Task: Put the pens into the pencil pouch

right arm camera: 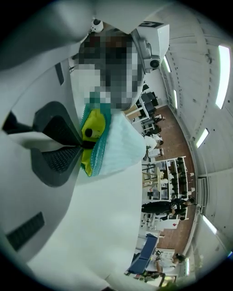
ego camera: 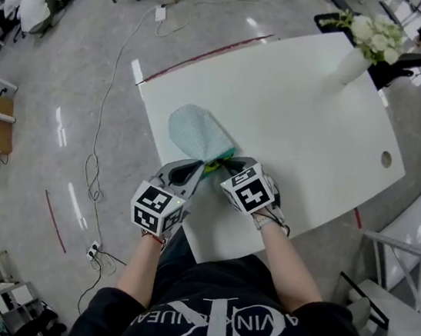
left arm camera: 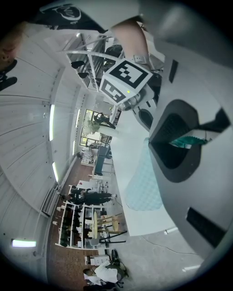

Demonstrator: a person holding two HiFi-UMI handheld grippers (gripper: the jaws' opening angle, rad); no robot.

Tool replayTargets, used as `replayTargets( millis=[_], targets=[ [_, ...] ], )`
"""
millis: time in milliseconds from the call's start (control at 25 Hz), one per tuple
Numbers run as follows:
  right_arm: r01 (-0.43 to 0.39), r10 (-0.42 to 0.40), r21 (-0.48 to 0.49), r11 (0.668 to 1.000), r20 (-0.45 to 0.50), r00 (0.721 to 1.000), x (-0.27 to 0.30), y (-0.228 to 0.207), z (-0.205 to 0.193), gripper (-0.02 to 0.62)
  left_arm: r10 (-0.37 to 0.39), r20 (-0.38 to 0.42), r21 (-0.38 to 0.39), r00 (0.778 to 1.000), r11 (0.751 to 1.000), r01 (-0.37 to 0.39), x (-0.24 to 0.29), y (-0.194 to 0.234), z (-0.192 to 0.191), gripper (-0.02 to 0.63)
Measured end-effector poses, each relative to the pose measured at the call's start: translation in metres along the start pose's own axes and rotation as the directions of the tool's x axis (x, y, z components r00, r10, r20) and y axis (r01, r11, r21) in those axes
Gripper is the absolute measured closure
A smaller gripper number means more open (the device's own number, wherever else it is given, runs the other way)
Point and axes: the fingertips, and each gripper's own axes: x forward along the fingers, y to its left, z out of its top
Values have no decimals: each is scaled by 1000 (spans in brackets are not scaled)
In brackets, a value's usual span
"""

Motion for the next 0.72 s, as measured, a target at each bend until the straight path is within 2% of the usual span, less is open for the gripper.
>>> replayTargets(
  millis=[520,720],
  targets=[
    [-27,22,50,998,97,995,-18,-1,9,586,91,-35,-29,995,995,-92,-6,26,-19,603],
    [-43,34,50,998,171,985,-32,0,15,586,97,-15,-55,995,994,-98,-8,30,-20,601]
  ],
)
